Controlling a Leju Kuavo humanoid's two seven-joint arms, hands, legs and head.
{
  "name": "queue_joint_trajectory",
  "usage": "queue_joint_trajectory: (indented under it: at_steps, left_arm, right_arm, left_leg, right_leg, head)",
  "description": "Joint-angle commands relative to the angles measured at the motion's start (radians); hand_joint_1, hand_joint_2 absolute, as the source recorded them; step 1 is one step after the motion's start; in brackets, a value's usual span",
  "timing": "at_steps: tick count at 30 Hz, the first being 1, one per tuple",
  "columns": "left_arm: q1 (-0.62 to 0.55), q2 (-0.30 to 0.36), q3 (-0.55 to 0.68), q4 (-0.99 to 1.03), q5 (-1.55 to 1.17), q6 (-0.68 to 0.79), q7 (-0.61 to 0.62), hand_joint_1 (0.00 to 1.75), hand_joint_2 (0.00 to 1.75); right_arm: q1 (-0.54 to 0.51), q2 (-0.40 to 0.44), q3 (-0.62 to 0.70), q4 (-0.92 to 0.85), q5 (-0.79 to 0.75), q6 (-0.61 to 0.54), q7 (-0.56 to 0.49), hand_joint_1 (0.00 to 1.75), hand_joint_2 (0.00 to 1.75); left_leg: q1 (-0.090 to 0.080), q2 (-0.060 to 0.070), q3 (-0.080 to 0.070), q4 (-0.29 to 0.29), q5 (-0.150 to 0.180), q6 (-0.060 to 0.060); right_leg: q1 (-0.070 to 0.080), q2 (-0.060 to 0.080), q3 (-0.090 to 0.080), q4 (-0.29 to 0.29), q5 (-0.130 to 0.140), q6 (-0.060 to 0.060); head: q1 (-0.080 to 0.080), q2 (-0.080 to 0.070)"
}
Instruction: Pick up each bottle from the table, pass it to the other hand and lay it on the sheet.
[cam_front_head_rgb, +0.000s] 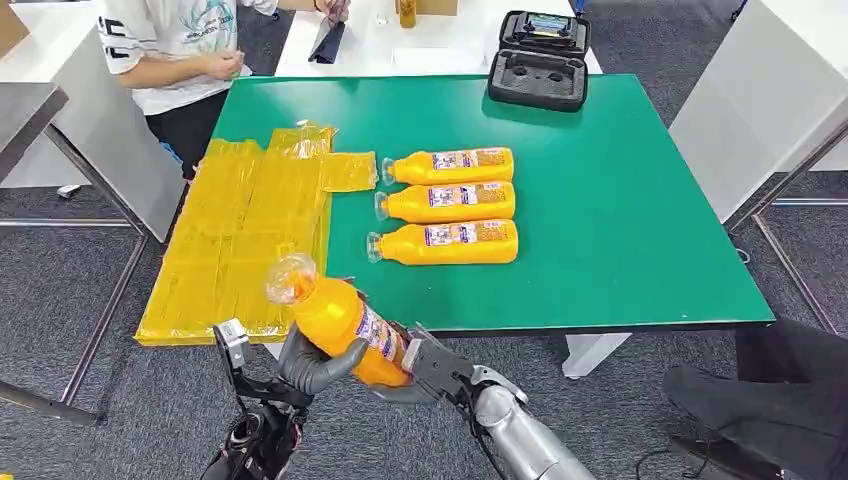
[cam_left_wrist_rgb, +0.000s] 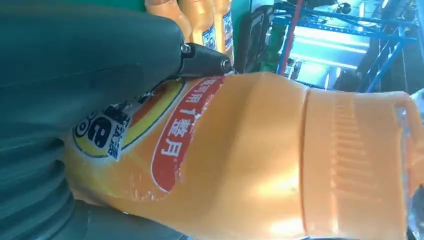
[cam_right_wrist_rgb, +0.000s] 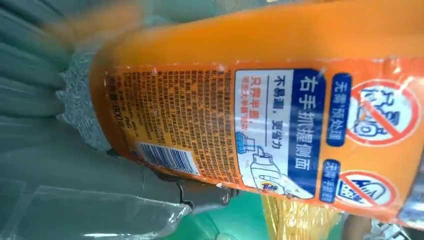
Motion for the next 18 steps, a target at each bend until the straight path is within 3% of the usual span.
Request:
queue_joint_trajectory:
  at_steps: [1,13,18]
  left_arm:
    - [-0.021,0.013,0.026,0.009,0.001,0.006,0.014,1.75,1.75]
    - [-0.069,0.037,0.061,0.045,-0.02,0.052,0.007,1.75,1.75]
    - [-0.09,0.072,0.12,-0.013,-0.155,0.274,-0.008,1.75,1.75]
  right_arm:
    - [0.003,0.01,-0.049,-0.056,-0.057,0.024,-0.02,0.0,0.0]
    - [0.019,-0.022,-0.084,-0.162,-0.131,0.046,-0.031,0.0,0.0]
    - [0.073,-0.045,-0.098,-0.289,-0.18,0.1,-0.059,0.0,0.0]
  left_leg:
    - [0.002,0.001,0.002,0.001,-0.001,-0.003]
    - [0.0,0.001,0.001,0.0,0.0,-0.001]
    - [0.0,0.0,0.0,0.0,0.0,-0.001]
  right_leg:
    - [0.002,0.0,0.003,0.0,-0.001,-0.003]
    - [0.0,0.001,0.001,0.0,0.0,-0.001]
    - [0.0,0.0,0.0,0.0,0.0,-0.001]
  head:
    - [0.0,0.0]
    - [0.0,0.0]
    - [0.0,0.0]
